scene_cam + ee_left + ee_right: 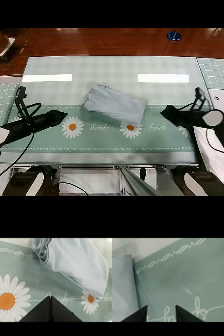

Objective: Fold the shirts.

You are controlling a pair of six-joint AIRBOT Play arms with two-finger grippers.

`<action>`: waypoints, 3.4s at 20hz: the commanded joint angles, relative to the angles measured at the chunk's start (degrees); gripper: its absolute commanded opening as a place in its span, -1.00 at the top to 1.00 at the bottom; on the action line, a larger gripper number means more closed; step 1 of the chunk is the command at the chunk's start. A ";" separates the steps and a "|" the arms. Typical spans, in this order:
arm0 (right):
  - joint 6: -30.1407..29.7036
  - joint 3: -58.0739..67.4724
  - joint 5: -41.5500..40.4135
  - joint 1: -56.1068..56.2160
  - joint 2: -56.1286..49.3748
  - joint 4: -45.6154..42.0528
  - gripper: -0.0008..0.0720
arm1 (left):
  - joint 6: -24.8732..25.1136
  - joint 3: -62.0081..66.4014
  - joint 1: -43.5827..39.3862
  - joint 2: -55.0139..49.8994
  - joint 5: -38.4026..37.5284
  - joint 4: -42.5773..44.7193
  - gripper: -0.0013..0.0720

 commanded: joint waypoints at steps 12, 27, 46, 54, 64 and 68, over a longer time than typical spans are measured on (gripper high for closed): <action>-26.12 20.48 9.35 9.14 -37.09 27.19 -0.12 | -0.02 0.00 0.02 -0.37 0.90 0.00 0.92; -15.08 57.66 27.36 10.84 -35.01 6.88 0.92 | -0.02 0.00 0.02 -0.59 1.75 -0.39 0.92; 2.10 76.54 61.24 -34.69 -13.38 -12.61 0.92 | 0.02 0.00 0.02 -0.59 -0.17 -0.42 0.92; -2.40 49.86 61.27 -48.70 4.94 -34.77 0.92 | 0.02 0.00 0.02 -0.61 2.43 -0.42 0.92; -2.71 32.04 53.18 -52.48 10.34 -43.32 -0.14 | 0.72 0.72 0.04 -0.66 8.26 -0.42 0.92; -2.73 46.53 47.17 -52.48 1.92 -27.96 0.57 | 2.19 13.57 0.02 -6.36 10.71 -0.42 0.92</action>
